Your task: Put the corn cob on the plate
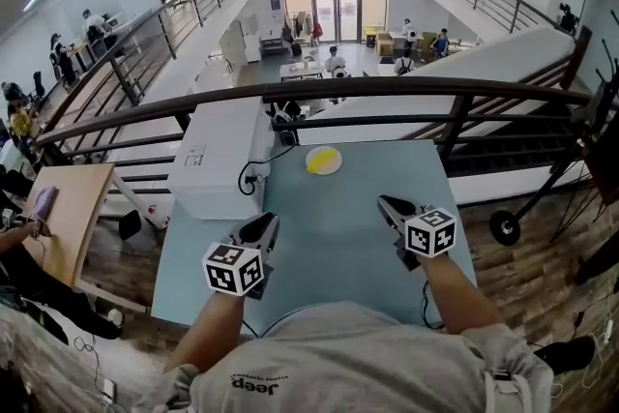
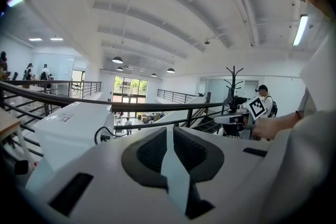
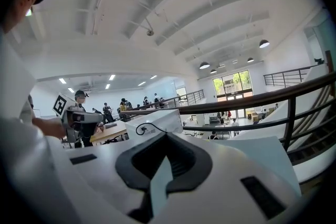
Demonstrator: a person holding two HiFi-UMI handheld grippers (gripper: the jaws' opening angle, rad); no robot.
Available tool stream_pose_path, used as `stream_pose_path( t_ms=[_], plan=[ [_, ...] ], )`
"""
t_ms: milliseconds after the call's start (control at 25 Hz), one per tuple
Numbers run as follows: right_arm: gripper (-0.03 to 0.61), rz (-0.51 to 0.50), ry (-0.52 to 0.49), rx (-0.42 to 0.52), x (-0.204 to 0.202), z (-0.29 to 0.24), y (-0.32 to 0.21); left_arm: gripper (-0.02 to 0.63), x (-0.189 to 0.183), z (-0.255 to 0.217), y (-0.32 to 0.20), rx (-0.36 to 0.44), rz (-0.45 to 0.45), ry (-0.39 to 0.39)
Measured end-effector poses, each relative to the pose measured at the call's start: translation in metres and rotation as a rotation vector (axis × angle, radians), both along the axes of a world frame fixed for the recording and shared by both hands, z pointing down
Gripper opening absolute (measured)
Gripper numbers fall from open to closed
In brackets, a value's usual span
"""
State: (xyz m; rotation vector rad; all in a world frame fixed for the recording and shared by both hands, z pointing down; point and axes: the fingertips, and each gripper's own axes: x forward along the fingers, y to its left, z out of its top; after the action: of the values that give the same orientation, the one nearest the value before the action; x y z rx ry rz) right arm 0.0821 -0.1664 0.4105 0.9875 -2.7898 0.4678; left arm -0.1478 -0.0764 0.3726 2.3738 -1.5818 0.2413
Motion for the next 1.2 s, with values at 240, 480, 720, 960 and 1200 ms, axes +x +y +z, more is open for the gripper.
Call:
stream_pose_path(
  t_ms=[240,480,720,960,1200],
  plan=[
    [0.016,-0.060,-0.022,0.009,0.014,-0.005,0.018,0.055,0.028,0.005,0.021,-0.018,-0.029,0.005],
    [0.017,-0.070,-0.033,0.011,0.014,-0.007,0.031,0.055,0.031,-0.002,0.027,-0.010,-0.009,0.024],
    [0.015,-0.008,-0.027,0.012,0.002,-0.016,0.049,0.055,-0.003,-0.014,0.025,0.030,0.043,0.038],
    [0.015,0.049,-0.043,0.003,-0.029,-0.022,0.060,0.055,-0.054,-0.019,0.028,0.041,0.067,0.030],
    [0.015,0.057,-0.055,0.002,-0.040,-0.028,0.062,0.055,-0.068,-0.011,0.031,0.038,0.070,0.047]
  ],
)
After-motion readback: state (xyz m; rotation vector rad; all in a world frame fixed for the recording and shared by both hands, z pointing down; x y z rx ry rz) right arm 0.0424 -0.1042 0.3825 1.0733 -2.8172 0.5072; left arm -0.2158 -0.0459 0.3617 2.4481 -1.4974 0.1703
